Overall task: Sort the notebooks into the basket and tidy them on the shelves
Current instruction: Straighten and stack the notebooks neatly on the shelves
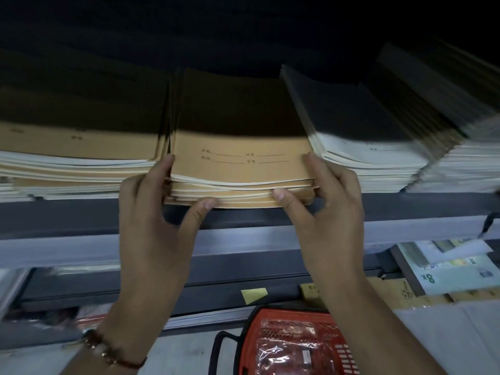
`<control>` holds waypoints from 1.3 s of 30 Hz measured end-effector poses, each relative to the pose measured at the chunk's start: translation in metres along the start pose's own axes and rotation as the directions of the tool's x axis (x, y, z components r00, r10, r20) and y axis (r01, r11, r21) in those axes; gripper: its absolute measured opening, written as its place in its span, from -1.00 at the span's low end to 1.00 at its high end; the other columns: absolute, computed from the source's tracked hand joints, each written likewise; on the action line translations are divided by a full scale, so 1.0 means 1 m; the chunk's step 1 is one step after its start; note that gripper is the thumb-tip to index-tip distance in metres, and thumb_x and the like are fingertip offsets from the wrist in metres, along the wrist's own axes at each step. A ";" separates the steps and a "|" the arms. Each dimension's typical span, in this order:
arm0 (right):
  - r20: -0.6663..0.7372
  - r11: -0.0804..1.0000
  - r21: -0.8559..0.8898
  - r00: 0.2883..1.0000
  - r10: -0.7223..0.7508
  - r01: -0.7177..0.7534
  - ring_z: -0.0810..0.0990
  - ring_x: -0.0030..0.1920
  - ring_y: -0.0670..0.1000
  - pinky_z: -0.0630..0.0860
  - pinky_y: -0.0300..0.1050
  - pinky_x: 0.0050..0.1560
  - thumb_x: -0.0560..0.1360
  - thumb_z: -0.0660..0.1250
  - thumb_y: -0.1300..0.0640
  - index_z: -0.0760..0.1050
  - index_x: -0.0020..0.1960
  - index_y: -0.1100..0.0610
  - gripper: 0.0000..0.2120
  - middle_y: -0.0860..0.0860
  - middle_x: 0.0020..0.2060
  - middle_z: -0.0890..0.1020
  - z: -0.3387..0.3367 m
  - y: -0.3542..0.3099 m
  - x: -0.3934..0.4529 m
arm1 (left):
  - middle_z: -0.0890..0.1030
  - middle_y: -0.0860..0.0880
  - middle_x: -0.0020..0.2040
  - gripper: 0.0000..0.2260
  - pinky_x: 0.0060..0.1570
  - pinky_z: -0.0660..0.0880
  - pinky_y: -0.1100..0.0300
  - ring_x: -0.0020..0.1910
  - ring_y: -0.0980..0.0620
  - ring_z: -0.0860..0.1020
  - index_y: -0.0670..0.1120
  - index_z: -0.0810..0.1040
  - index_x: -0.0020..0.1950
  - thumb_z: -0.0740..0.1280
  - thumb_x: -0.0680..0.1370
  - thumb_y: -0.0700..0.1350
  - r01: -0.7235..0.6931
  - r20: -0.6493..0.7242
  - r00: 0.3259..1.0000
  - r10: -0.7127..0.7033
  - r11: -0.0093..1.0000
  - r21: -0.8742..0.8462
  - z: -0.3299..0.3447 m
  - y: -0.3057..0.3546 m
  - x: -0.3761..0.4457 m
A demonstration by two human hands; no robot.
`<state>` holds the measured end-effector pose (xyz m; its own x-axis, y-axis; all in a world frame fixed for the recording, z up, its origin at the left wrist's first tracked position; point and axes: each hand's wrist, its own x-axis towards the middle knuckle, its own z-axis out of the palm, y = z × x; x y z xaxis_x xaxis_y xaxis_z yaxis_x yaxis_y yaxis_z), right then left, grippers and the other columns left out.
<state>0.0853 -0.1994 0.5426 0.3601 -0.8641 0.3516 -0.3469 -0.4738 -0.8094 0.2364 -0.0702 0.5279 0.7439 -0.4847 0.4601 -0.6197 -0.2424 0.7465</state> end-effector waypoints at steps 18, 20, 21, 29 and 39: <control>0.292 0.581 -0.607 0.832 -0.472 0.542 0.00 0.59 0.23 -0.09 0.18 0.58 0.63 0.15 -0.14 0.06 0.60 0.21 -0.31 0.20 0.58 0.14 0.035 0.012 0.025 | 0.49 -0.25 0.35 -0.61 0.30 0.27 -0.19 0.35 -0.28 0.38 -0.06 0.48 0.43 0.15 0.70 0.11 -0.532 0.178 0.821 0.543 0.614 0.583 0.029 -0.012 0.036; 0.296 0.616 -0.573 0.837 -0.460 0.541 -0.03 0.60 0.20 -0.09 0.16 0.59 0.63 0.14 -0.14 0.04 0.60 0.21 -0.31 0.18 0.59 0.10 0.032 0.011 0.021 | 0.51 -0.24 0.31 -0.60 0.25 0.30 -0.17 0.30 -0.27 0.42 -0.07 0.51 0.40 0.19 0.68 0.13 -0.532 0.155 0.817 0.556 0.623 0.573 0.027 -0.012 0.038; 0.286 0.658 -0.532 0.845 -0.452 0.533 -0.06 0.61 0.16 -0.08 0.14 0.59 0.63 0.15 -0.13 0.04 0.60 0.20 -0.31 0.16 0.60 0.08 0.029 0.011 0.016 | 0.51 -0.24 0.30 -0.60 0.23 0.31 -0.16 0.28 -0.26 0.42 -0.07 0.52 0.38 0.21 0.67 0.14 -0.529 0.144 0.819 0.556 0.632 0.566 0.027 -0.011 0.039; 0.263 0.844 -0.336 0.902 -0.342 0.418 -0.19 0.60 -0.05 -0.10 -0.04 0.59 0.64 0.09 -0.13 -0.17 0.62 0.02 -0.32 -0.03 0.62 -0.13 0.008 0.007 -0.024 | 0.42 -0.25 0.43 -0.52 0.44 0.12 -0.20 0.45 -0.31 0.28 -0.02 0.48 0.45 0.20 0.62 0.21 -0.619 0.244 0.770 0.589 0.598 0.510 0.013 -0.022 0.052; 0.514 0.632 -0.558 0.822 -0.245 0.538 -0.20 0.61 0.05 -0.12 0.07 0.59 0.60 -0.07 -0.35 -0.12 0.63 0.15 -0.20 0.07 0.61 -0.14 0.027 0.014 -0.014 | 0.33 -0.31 0.40 -0.49 0.33 0.20 -0.30 0.39 -0.41 0.25 -0.03 0.34 0.51 0.20 0.64 0.19 -0.480 0.248 0.863 0.441 0.562 0.674 0.020 -0.015 0.055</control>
<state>0.0989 -0.1891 0.5140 0.8264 -0.5069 0.2454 -0.5090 -0.8587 -0.0597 0.2810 -0.1099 0.5325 0.3066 -0.7334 0.6067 -0.8740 -0.4694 -0.1256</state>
